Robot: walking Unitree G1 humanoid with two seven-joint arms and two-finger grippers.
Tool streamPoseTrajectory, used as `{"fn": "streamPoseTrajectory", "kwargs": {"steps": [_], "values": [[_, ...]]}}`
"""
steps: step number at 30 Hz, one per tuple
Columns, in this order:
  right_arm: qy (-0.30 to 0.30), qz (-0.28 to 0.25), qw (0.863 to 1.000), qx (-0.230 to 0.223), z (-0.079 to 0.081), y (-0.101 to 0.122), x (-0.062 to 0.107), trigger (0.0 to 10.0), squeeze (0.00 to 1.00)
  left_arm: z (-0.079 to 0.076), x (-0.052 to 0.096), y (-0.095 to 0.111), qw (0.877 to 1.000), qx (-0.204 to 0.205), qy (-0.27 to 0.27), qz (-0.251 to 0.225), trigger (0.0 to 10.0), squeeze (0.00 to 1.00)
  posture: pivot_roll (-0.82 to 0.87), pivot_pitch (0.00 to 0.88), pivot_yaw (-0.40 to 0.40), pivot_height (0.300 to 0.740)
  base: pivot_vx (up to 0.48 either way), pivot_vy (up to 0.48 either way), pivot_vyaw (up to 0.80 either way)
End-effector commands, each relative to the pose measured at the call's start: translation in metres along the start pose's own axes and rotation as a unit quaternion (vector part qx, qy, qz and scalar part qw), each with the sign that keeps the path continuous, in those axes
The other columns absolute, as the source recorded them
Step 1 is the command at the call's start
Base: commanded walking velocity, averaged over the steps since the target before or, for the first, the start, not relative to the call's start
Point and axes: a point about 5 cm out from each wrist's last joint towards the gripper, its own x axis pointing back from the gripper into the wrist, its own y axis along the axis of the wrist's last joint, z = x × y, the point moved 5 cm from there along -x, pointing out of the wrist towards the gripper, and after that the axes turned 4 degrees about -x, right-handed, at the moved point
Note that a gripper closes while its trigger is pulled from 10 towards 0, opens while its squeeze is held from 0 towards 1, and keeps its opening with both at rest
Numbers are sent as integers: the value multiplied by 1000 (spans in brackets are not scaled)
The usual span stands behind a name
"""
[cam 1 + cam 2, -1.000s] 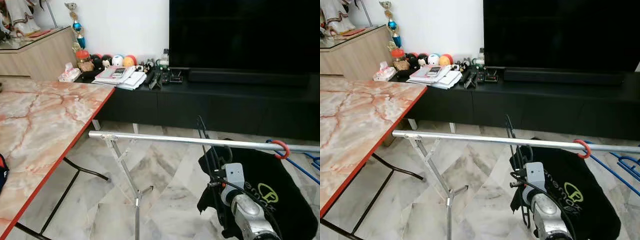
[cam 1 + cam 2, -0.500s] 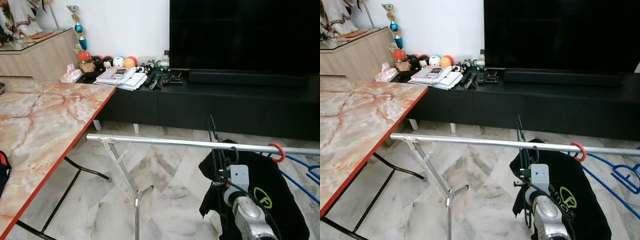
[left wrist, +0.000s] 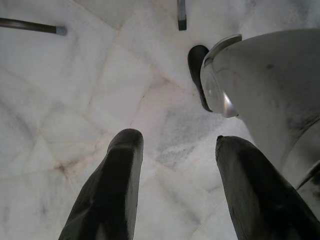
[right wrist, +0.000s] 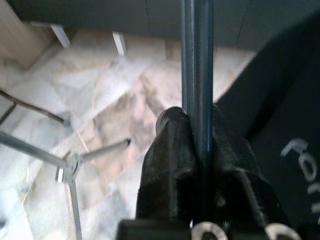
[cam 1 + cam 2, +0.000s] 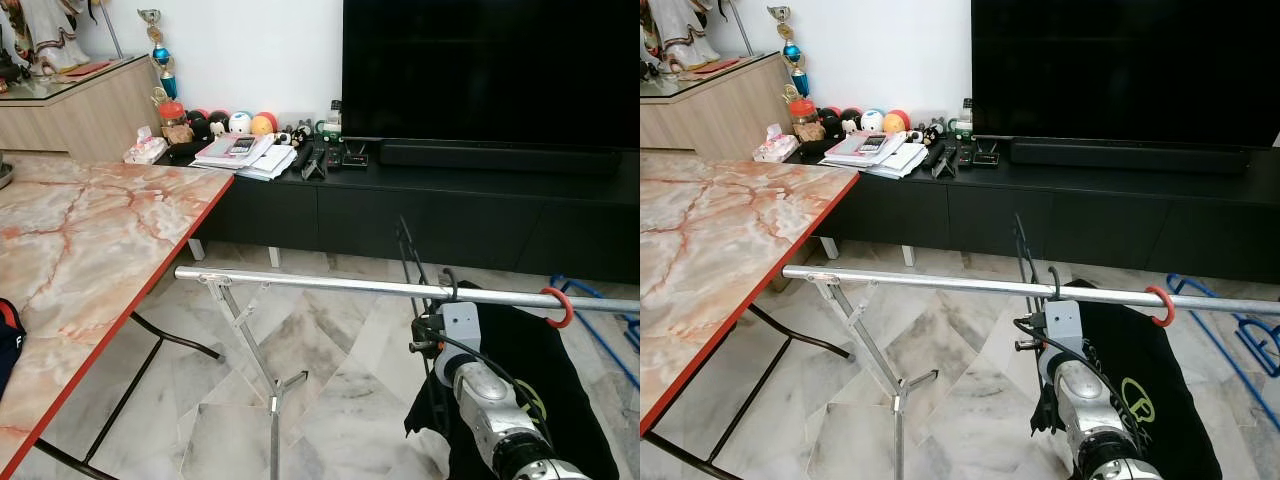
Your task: Hang hanger
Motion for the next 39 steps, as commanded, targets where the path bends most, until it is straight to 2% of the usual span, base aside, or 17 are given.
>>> {"fn": "streamPoseTrajectory", "kwargs": {"steps": [1, 4, 5, 6, 7, 8, 11, 14, 15, 17, 18, 23, 26, 28, 33, 39], "values": [[12, 35, 999, 6, 6, -13, 0, 10000, 0, 3, 1, -5, 1000, 1, -1, 11, 10000, 0, 120, 0, 42, 740, 0, 0, 0], [17, 50, 999, 5, 7, -21, 1, 10000, 0, 2, 1, -5, 1000, 1, -1, 12, 10000, 0, 122, 0, 40, 740, 0, 0, 0], [17, 51, 999, 3, 7, -22, 1, 10000, 51, 2, 1, -5, 1000, 1, -2, 12, 10000, 0, 120, 0, 41, 740, 0, 0, 0], [16, 57, 998, -2, 6, -26, 3, 10000, 816, 2, 1, -4, 1000, 1, -3, 12, 10000, 0, 118, 0, 41, 740, 0, 0, 0], [16, 57, 998, -2, 6, -26, 3, 10000, 816, 2, 1, -4, 1000, 1, -3, 12, 10000, 0, 118, 0, 41, 740, 0, 0, 0], [17, 57, 998, -8, 5, -27, 3, 10000, 1000, 2, 1, -4, 1000, 0, -3, 12, 10000, 0, 117, 0, 42, 740, 0, 0, 0], [18, 50, 999, -11, 5, -26, 4, 10000, 1000, 3, 1, -4, 1000, -1, -3, 12, 10000, 0, 115, 0, 41, 740, 0, 0, 0], [0, 15, 1000, 0, -3, -18, 5, 10000, 1000, 3, 1, -4, 1000, -2, -3, 11, 10000, 0, 110, 0, 39, 740, 0, 0, 0], [3, -5, 1000, 9, -3, -14, 7, 10000, 251, 3, 1, -4, 1000, -2, -3, 11, 10000, 0, 106, 0, 39, 740, 0, 0, 0], [11, -19, 1000, 16, -2, -12, 8, 10000, 251, 3, 1, -5, 1000, -3, -3, 12, 10000, 0, 104, 0, 39, 740, 0, 0, 0], [16, -41, 999, 25, -1, -10, 12, 10000, 0, 2, 1, -5, 1000, -4, -3, 12, 10000, 0, 99, 0, 40, 740, 0, 0, 0], [8, -106, 994, 37, -5, -7, 29, 10000, 0, 3, 1, -6, 1000, -1, 0, 10, 10000, 0, 79, 0, 41, 740, 0, 0, 0], [0, -124, 992, 28, -8, -9, 37, 10000, 0, 3, 1, -6, 1000, -1, 0, 8, 10000, 0, 75, 0, 40, 740, 0, 0, 0], [-7, -146, 989, 5, -9, -13, 49, 10000, 0, 3, 1, -6, 1000, -2, 1, 7, 10000, 0, 67, 0, 41, 740, 0, 0, 0], [-34, -185, 982, -17, -18, -16, 69, 10000, 0, 4, 1, -7, 1000, -8, 5, 8, 10000, 0, 66, 0, 45, 740, 0, 0, 0], [-16, -200, 980, -11, -13, -24, 87, 10000, 0, 5, 1, -10, 1000, -13, 8, 12, 10000, 0, 66, 0, 45, 740, 0, 0, 0]]}}
